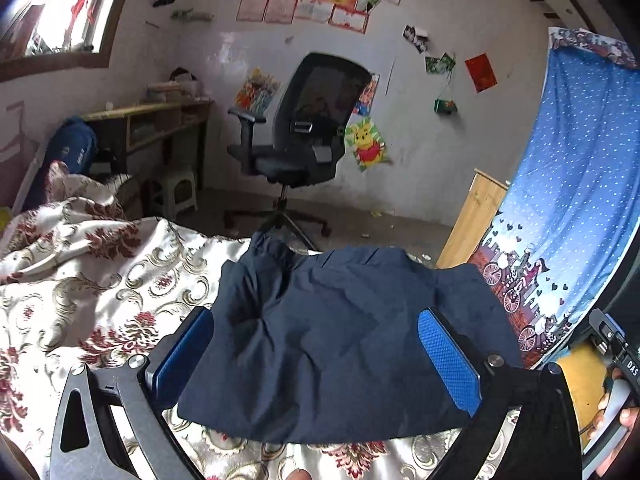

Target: Fold large clothes

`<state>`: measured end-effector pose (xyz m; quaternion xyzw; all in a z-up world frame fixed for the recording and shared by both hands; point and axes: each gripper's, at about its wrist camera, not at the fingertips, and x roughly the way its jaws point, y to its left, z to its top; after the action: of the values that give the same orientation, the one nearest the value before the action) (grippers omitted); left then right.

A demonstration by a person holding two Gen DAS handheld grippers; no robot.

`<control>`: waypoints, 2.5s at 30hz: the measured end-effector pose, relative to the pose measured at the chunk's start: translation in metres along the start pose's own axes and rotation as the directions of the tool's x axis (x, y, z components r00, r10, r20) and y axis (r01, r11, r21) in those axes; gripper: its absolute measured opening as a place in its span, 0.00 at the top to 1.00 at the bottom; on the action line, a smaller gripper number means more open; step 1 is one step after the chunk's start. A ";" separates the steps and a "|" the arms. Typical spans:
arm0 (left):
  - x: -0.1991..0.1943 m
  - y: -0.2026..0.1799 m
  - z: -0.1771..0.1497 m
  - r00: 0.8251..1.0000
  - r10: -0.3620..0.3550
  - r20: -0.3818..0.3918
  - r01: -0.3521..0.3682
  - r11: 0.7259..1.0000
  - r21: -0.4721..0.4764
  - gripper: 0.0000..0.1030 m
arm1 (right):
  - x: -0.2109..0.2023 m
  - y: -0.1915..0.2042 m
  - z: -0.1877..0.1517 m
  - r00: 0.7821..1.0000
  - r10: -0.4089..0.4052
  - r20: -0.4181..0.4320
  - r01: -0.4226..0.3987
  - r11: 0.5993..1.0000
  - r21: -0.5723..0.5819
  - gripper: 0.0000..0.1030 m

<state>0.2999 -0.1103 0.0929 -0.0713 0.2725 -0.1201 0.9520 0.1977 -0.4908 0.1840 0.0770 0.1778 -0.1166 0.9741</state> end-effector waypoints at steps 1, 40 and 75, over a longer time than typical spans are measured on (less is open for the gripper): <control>-0.010 -0.001 -0.001 1.000 0.000 0.013 0.000 1.000 0.001 0.00 | -0.011 0.002 -0.001 1.000 0.006 0.014 -0.006 1.000 -0.003 0.01; -0.159 0.013 -0.116 0.990 0.106 0.097 -0.123 0.974 0.190 0.00 | -0.163 0.066 -0.119 0.996 0.084 0.029 -0.083 0.996 -0.039 0.01; -0.117 0.053 -0.171 0.989 0.118 0.093 -0.135 0.967 0.215 0.00 | -0.105 0.119 -0.178 0.996 0.050 -0.077 -0.058 0.991 -0.116 0.01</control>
<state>0.1222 -0.0398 -0.0026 0.0479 0.2232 -0.0857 0.9698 0.0740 -0.3218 0.0706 0.0281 0.2181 -0.0766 0.9725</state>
